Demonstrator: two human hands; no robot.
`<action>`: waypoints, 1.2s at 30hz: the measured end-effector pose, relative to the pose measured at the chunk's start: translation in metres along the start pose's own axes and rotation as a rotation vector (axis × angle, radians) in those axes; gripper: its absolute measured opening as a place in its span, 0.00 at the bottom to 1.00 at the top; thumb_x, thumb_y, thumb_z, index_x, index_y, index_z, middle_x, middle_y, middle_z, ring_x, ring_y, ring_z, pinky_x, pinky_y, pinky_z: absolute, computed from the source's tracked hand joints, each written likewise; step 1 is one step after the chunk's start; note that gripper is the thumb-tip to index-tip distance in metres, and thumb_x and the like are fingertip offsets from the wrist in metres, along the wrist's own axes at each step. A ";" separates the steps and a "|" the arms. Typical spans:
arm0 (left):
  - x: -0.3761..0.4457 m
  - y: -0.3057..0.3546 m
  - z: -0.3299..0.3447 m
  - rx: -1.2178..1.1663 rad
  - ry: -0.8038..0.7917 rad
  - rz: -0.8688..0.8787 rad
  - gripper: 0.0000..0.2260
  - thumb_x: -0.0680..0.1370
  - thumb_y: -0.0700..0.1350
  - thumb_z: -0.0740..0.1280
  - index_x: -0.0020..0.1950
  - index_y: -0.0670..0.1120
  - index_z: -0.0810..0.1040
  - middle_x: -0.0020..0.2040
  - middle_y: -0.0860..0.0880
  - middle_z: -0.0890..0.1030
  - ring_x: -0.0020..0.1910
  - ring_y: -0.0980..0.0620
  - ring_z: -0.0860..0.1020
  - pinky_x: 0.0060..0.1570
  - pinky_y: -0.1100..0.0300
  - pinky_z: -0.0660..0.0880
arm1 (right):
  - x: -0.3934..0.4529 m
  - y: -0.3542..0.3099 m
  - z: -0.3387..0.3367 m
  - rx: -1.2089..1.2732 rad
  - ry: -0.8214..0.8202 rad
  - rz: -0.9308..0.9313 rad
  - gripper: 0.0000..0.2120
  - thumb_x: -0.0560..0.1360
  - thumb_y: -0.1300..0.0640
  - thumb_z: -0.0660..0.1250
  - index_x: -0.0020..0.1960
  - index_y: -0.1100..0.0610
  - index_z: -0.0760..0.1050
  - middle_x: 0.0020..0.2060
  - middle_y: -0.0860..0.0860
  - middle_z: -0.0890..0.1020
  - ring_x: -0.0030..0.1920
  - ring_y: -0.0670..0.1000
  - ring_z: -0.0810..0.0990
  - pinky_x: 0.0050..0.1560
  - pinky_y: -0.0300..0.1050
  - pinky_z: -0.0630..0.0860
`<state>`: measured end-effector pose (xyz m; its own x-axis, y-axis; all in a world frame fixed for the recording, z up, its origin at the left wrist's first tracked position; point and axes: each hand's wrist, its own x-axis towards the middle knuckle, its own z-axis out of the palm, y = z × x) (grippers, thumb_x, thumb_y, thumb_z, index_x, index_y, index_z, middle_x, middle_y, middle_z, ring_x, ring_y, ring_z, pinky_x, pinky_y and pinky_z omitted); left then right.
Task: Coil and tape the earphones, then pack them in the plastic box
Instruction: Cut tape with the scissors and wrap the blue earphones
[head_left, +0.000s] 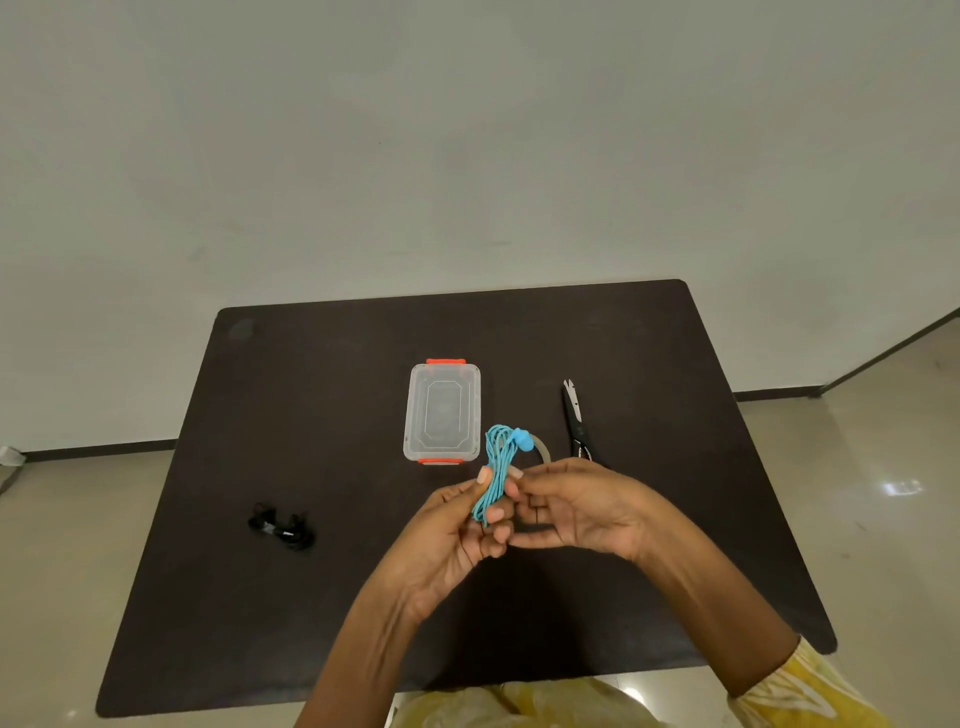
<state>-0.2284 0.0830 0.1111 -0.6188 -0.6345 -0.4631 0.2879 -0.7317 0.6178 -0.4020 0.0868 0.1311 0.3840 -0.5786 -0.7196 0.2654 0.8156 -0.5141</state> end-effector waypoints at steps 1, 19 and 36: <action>-0.001 0.000 0.000 -0.005 -0.017 0.002 0.14 0.77 0.49 0.60 0.43 0.45 0.83 0.29 0.51 0.74 0.27 0.57 0.75 0.28 0.66 0.74 | 0.000 -0.001 0.000 0.006 -0.020 0.005 0.08 0.67 0.57 0.72 0.45 0.58 0.83 0.45 0.54 0.81 0.49 0.51 0.77 0.48 0.51 0.82; 0.003 0.000 -0.001 0.068 0.101 -0.027 0.11 0.77 0.47 0.63 0.50 0.42 0.80 0.36 0.48 0.77 0.33 0.56 0.75 0.31 0.65 0.74 | 0.002 0.010 0.001 -0.018 0.258 -0.163 0.08 0.70 0.59 0.73 0.48 0.60 0.83 0.34 0.50 0.80 0.35 0.44 0.77 0.34 0.37 0.76; -0.002 -0.003 0.005 -0.093 0.095 -0.003 0.11 0.75 0.46 0.63 0.49 0.42 0.81 0.31 0.48 0.74 0.29 0.57 0.73 0.28 0.65 0.73 | -0.002 0.006 0.000 -0.108 0.220 -0.137 0.10 0.68 0.58 0.75 0.48 0.59 0.84 0.31 0.46 0.80 0.35 0.43 0.74 0.34 0.37 0.77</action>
<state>-0.2319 0.0877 0.1127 -0.5494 -0.6495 -0.5257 0.3549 -0.7509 0.5569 -0.4010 0.0926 0.1292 0.1464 -0.6803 -0.7182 0.2015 0.7313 -0.6516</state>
